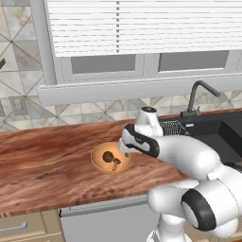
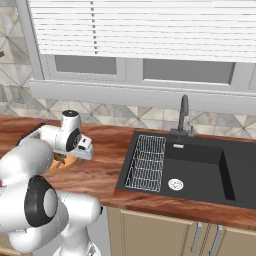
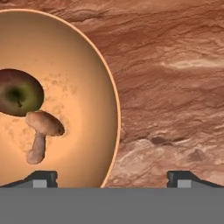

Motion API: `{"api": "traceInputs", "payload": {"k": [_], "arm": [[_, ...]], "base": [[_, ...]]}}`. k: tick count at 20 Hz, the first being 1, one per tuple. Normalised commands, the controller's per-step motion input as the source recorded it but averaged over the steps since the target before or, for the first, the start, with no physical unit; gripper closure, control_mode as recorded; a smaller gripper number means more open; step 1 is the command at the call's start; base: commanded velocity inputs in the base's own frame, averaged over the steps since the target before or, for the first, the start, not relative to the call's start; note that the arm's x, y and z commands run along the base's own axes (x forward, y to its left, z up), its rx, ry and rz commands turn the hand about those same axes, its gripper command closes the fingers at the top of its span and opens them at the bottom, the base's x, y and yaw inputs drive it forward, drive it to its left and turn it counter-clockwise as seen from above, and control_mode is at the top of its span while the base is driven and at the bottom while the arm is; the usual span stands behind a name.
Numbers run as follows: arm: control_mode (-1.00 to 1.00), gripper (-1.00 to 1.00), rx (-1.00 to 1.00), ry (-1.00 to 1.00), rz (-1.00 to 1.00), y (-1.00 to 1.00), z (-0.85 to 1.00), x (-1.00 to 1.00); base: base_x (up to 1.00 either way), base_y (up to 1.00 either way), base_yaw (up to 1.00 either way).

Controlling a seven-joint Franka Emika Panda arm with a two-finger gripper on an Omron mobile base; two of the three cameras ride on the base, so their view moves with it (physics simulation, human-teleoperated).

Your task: Dump the mushroom and apple from the bowl so the bowl can be washed. Place the bowl in the sink after clearing the leftovers.

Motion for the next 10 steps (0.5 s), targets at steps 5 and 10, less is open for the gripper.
{"api": "traceInputs", "payload": {"k": [5,10], "arm": [[-1.0,-1.0,0.0,0.0,0.0,0.04,-0.32,0.33],[-1.0,-1.0,0.01,0.0,0.0,0.01,-0.36,0.27]], "base": [[0.0,0.0,0.0],[0.0,0.0,0.0]]}}
